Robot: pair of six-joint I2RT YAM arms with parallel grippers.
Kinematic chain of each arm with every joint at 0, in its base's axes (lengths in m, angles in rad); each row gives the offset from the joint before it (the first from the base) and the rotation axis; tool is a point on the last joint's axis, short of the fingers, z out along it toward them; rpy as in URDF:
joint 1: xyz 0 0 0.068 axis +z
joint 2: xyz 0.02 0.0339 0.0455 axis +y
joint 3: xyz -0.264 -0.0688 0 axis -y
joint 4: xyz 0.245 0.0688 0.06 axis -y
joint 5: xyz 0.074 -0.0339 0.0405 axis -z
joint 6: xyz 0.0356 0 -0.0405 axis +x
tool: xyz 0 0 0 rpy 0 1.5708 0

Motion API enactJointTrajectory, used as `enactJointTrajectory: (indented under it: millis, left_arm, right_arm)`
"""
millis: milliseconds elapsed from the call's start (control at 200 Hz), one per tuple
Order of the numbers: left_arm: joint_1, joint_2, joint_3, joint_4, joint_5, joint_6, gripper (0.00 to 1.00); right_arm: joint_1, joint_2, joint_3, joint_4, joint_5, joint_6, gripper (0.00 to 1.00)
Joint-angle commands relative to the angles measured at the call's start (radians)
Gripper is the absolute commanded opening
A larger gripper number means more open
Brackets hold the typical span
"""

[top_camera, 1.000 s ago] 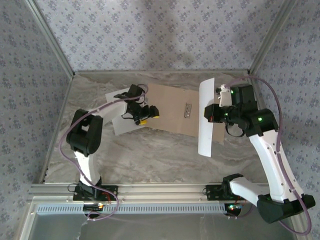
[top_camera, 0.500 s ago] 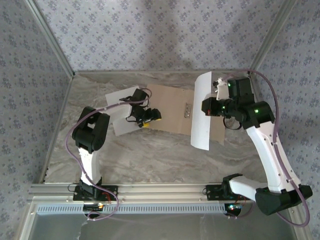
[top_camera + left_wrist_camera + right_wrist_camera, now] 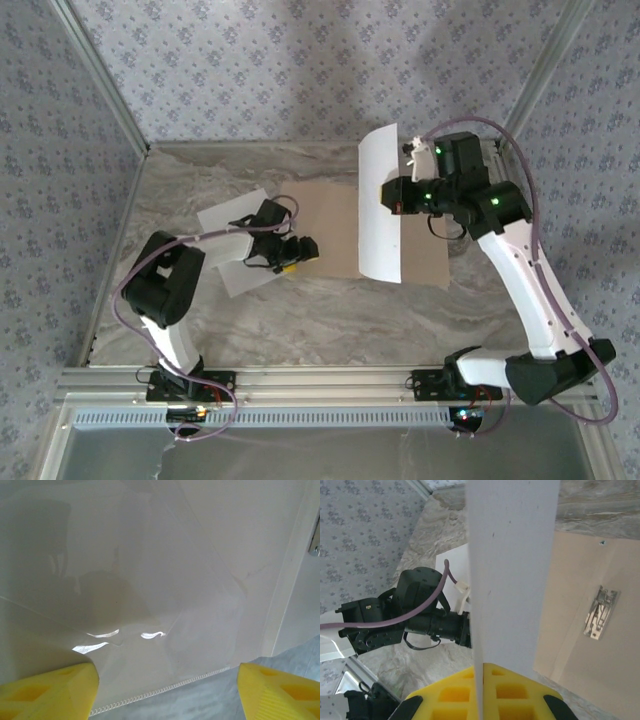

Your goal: Put the files into the folder

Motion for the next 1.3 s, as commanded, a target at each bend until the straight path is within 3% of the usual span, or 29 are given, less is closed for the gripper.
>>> enactJointTrajectory:
  millis: [0, 165, 365, 615, 854, 1079, 1294]
  left_arm:
    - [-0.009, -0.034, -0.122, -0.136, -0.008, 0.022, 0.75]
    - [0.015, -0.13, -0.25, -0.078, 0.035, 0.042, 0.76]
    - [0.049, -0.192, -0.305, -0.044, 0.092, 0.053, 0.76]
    - [0.07, -0.207, -0.298, -0.083, 0.112, 0.077, 0.76]
    - [0.084, -0.21, -0.289, -0.105, 0.116, 0.109, 0.76]
    - [0.087, -0.197, -0.287, -0.103, 0.123, 0.11, 0.76]
    - [0.089, -0.199, -0.285, -0.104, 0.124, 0.109, 0.76]
  right_arm:
    - [0.047, 0.028, 0.043, 0.016, -0.05, -0.001, 0.0]
    - [0.128, 0.067, -0.022, 0.09, -0.145, -0.121, 0.0]
    - [0.138, 0.103, -0.158, 0.185, -0.113, -0.206, 0.0]
    - [0.055, 0.194, -0.253, 0.349, 0.093, -0.235, 0.0]
    - [0.068, 0.288, -0.282, 0.507, 0.182, -0.46, 0.0]
    - [0.055, 0.292, -0.314, 0.587, 0.12, -0.623, 0.0]
    - [0.014, 0.259, -0.377, 0.656, -0.082, -0.625, 0.0]
